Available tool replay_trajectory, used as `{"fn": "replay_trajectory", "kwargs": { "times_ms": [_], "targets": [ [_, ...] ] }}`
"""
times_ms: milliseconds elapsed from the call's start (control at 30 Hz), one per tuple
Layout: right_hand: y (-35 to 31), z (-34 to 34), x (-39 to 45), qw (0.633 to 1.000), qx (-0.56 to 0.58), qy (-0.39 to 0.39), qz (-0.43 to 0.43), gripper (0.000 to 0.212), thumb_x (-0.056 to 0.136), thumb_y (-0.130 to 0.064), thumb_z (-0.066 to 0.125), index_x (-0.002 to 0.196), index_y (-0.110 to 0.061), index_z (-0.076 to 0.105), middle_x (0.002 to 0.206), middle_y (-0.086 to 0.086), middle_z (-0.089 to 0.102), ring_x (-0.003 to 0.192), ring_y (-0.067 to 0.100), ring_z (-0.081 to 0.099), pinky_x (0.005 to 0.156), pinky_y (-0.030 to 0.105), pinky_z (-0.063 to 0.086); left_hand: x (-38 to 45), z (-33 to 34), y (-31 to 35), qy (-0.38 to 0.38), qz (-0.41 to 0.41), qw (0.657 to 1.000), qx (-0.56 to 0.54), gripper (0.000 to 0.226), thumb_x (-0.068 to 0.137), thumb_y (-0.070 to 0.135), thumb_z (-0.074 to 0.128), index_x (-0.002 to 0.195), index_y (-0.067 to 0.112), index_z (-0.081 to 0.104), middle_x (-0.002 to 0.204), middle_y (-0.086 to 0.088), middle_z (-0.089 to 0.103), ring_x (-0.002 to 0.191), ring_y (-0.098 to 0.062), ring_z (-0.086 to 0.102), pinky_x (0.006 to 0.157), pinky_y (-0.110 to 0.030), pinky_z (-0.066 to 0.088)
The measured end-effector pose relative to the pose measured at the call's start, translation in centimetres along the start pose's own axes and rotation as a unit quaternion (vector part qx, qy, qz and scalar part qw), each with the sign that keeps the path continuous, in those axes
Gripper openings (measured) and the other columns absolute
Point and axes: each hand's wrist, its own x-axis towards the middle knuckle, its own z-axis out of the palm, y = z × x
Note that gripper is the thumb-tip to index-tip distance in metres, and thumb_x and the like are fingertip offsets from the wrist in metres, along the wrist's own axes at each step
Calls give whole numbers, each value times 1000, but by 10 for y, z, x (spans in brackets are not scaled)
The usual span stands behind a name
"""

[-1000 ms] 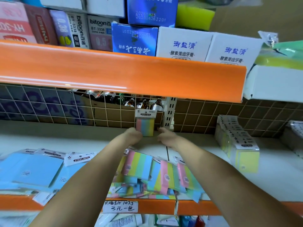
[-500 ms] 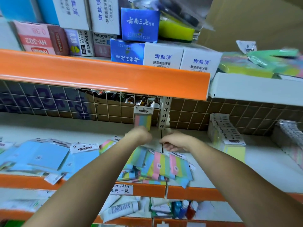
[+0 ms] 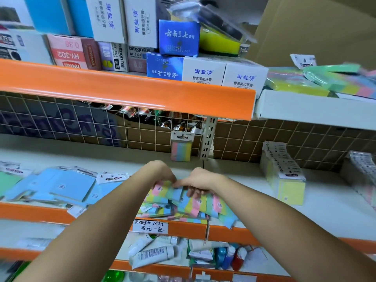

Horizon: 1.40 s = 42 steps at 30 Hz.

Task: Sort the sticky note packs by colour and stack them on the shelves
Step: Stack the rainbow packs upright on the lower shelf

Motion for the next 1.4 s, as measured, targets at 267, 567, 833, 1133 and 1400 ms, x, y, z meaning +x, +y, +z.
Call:
{"fn": "replay_trajectory", "kwargs": {
  "times_ms": [267,567,833,1133,1400],
  "targets": [
    [-2,7,2,1000,16,20,18,38,78,-32,79,82,3,64,63,10,66,39,10,55,35,17,33,1,1,-1,-8,5,999,-38,51,84,43,66,113,1,63,101,-11,70,75,-23,66,63,-27,51],
    [-14,-13,4,989,91,113,14,27,85,-26,72,86,-6,55,62,8,54,28,6,41,32,12,30,23,-6,10,67,18,983,-168,28,82,27,67,64,8,55,60,-6,56,55,-19,53,55,-25,48],
    [-14,-15,40,974,66,216,24,37,102,-26,46,133,-8,48,75,12,62,42,13,56,35,16,44,58,2,19,117,51,939,-319,25,90,20,51,107,2,54,92,-12,63,78,-26,60,58,-27,42],
    [-11,-1,72,974,101,200,38,32,101,-16,31,128,-19,49,116,16,62,86,29,65,56,31,51,85,6,26,94,40,937,-334,50,92,16,52,134,0,30,127,-20,53,114,-34,55,91,-39,45],
    [-8,4,90,953,127,272,-38,36,100,-18,41,136,-17,41,124,10,57,85,23,55,63,26,41,109,11,22,97,86,926,-354,46,91,12,49,135,10,37,114,-11,56,91,-24,51,77,-30,40]
  ]
}}
